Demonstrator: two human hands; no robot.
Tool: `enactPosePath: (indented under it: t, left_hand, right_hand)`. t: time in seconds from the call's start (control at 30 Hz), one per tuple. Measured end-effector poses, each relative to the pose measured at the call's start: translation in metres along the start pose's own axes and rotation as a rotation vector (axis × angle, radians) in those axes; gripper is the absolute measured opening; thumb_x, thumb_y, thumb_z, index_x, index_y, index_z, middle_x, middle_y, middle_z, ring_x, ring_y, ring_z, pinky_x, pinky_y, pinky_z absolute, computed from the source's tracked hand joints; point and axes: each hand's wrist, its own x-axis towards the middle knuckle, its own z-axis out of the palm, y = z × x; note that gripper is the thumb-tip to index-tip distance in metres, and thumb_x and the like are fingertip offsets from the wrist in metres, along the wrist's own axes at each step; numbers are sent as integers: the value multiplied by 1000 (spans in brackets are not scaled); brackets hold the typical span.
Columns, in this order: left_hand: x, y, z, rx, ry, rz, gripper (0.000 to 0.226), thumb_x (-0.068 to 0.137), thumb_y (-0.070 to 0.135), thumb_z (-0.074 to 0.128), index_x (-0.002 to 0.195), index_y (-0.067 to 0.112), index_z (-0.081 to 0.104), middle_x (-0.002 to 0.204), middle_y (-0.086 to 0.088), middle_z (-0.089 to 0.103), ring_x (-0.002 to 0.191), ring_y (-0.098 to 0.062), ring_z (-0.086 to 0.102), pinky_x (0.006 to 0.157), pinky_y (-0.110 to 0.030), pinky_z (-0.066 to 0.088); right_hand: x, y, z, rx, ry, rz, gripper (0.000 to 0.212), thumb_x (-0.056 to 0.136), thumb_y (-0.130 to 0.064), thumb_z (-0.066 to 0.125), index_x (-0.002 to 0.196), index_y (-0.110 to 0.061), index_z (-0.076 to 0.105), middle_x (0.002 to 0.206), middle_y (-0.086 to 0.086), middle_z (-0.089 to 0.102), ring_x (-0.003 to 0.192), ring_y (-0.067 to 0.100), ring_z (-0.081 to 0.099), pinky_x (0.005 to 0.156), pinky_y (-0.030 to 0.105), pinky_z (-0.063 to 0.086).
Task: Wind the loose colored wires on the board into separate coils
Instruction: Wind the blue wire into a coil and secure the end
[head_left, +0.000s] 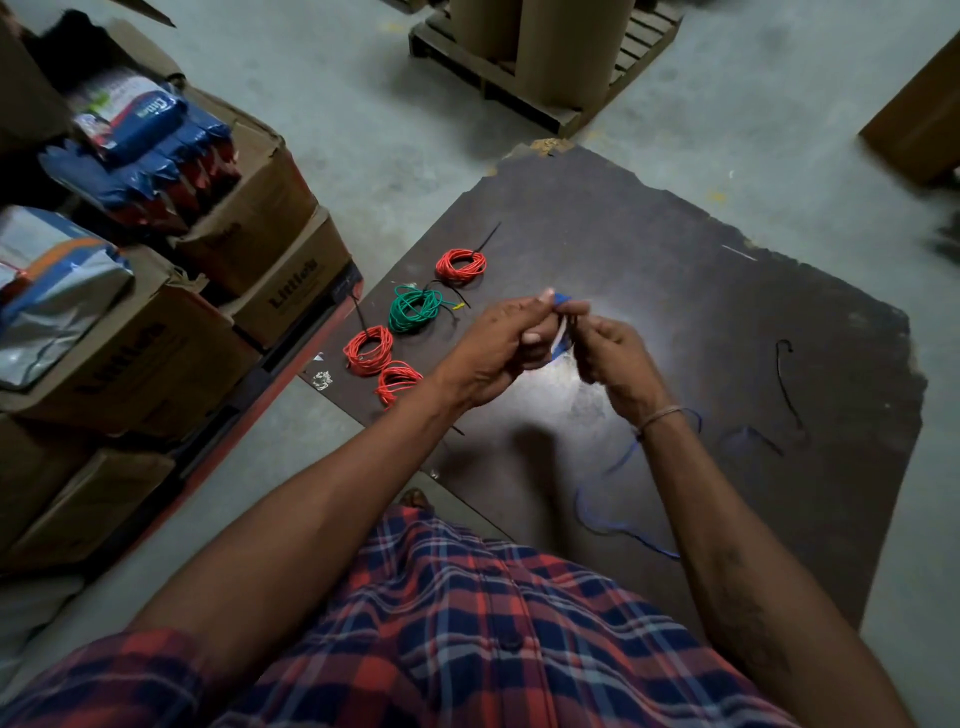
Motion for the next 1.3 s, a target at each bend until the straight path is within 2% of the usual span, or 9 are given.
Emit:
enactPosePath:
  t: [0.1, 0.23, 0.43, 0.67, 0.8, 0.93, 1.07, 1.2, 1.3]
  left_hand:
    - [7, 3, -1, -166, 176, 33, 41, 111, 23, 35, 123, -11, 55, 61, 7, 52, 41, -2, 38, 45, -17, 39]
    - [14, 2, -4, -184, 237, 60, 34, 111, 13, 34, 101, -5, 61, 86, -5, 77, 64, -8, 67, 70, -21, 59]
    - [20, -9, -16, 263, 212, 69, 45, 113, 19, 32, 110, -9, 66, 115, -18, 74, 102, -28, 74, 90, -32, 59]
    - [6, -10, -13, 817, -23, 27, 42, 112, 17, 34, 96, -14, 57, 77, -4, 74, 63, -8, 67, 68, -16, 50]
    - [-5, -11, -6, 605, -160, -29, 41, 109, 27, 37, 89, -3, 55, 67, -16, 60, 48, -18, 40, 55, -25, 40]
    - [-10, -14, -7, 284, -159, -139, 46, 111, 23, 33, 128, -11, 57, 59, -5, 39, 47, -11, 24, 50, -24, 29]
    - [-9, -10, 0, -14, -145, -121, 50, 111, 23, 28, 135, -16, 49, 58, 4, 35, 46, -7, 18, 48, -21, 26]
    - [0, -2, 7, -237, -45, -44, 44, 111, 22, 30, 131, -13, 48, 67, 4, 51, 47, -5, 38, 53, -21, 41]
    - [7, -4, 9, -260, 43, -1, 37, 111, 14, 31, 110, -12, 57, 90, -8, 74, 65, -11, 65, 72, -25, 57]
  right_hand:
    - [-18, 4, 20, 48, -104, 102, 47, 111, -34, 43, 76, -7, 60, 52, -3, 36, 41, 9, 26, 42, 20, 22]
    - [-45, 8, 22, -142, -304, 136, 44, 110, -35, 47, 93, 1, 66, 59, 8, 54, 46, 22, 53, 47, 27, 42]
    - [-74, -13, 0, -494, -458, -35, 12, 100, -23, 66, 94, -13, 67, 72, 8, 76, 71, 19, 77, 77, 38, 59]
    - [-69, -51, -41, -253, -382, -105, 9, 99, -6, 64, 98, 2, 68, 59, 5, 54, 46, 26, 56, 46, 25, 47]
    - [-52, -55, -60, -169, -283, -138, 19, 94, -7, 67, 97, 12, 64, 55, -1, 42, 43, 13, 38, 45, 23, 42]
    - [-29, -41, -60, -268, -163, -223, 16, 99, -14, 67, 95, 1, 67, 62, 6, 48, 52, 15, 45, 52, 24, 47]
    - [-25, -5, -40, -303, -76, -176, 27, 108, -26, 54, 91, -10, 69, 65, 5, 50, 59, 16, 46, 58, 32, 46]
    - [-44, 33, -17, -449, -143, -101, 32, 110, -36, 44, 102, -19, 71, 64, 5, 60, 52, 13, 53, 61, 27, 47]
    - [-61, 34, -12, -553, -301, -101, 27, 110, -38, 43, 120, -27, 66, 69, 5, 69, 56, 16, 65, 64, 23, 52]
